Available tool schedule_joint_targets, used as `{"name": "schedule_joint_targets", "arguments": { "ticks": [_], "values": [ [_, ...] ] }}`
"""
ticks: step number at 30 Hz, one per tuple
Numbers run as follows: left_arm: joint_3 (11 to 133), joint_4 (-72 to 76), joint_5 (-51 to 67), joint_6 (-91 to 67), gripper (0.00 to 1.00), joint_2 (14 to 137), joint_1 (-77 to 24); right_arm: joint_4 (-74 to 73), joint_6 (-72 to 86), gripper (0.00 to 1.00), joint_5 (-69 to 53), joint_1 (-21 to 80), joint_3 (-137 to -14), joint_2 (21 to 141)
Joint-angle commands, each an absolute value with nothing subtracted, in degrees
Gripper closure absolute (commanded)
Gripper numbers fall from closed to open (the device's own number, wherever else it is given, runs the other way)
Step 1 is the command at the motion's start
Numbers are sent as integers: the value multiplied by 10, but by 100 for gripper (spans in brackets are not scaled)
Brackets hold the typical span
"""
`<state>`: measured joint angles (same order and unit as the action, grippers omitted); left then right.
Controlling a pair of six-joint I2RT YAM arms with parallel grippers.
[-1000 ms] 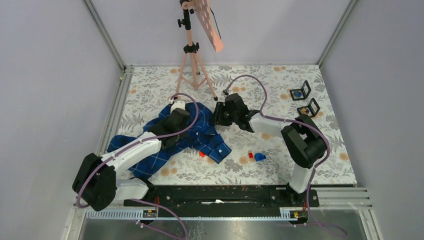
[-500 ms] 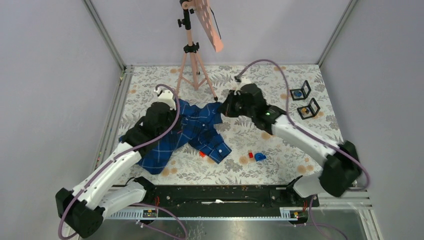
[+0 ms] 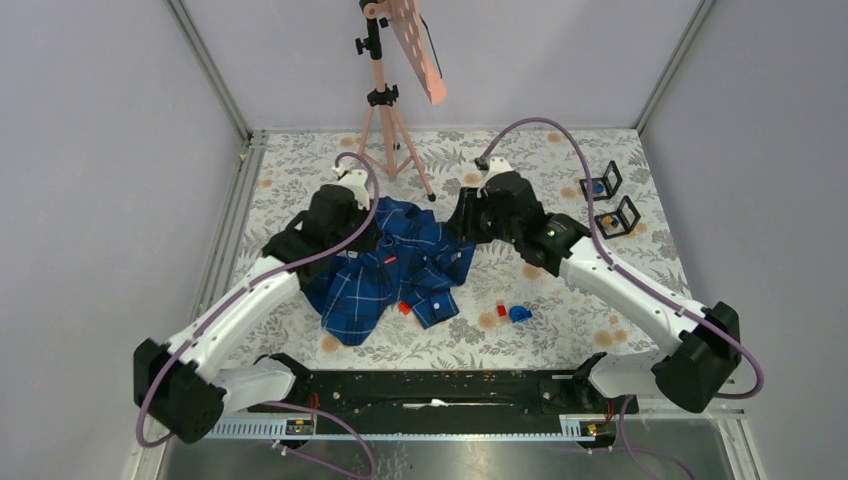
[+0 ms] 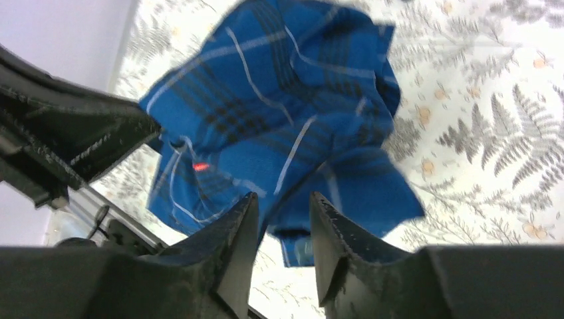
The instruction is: Pin the brooch onto the clothing
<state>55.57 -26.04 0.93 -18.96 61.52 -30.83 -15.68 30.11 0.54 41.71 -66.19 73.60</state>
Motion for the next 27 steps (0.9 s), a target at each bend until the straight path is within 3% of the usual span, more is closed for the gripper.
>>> {"name": "schedule_joint_targets", "arguments": {
  "ticks": [1,6,8,12,18,22,27],
  "values": [
    [560,-250,-82,-213,82,696,-297,-194,273,48,30,424,-685,735],
    [566,-244,-85,-212,37,714,-317,-219,231,16,150,423,-616,644],
    [566,-225,-92,-194,28,697,-345,-230,226,7,196,423,-583,616],
    [565,-182,-88,-171,21,668,-412,-231,232,2,172,409,-523,605],
    [536,-191,-83,-241,17,654,-430,-171,263,3,72,406,-458,633],
    [486,-226,-109,-297,15,606,-433,-51,245,5,-72,409,-398,639],
    [463,-334,-124,-343,18,561,-456,-9,223,6,-95,445,-390,686]
  ]
}}
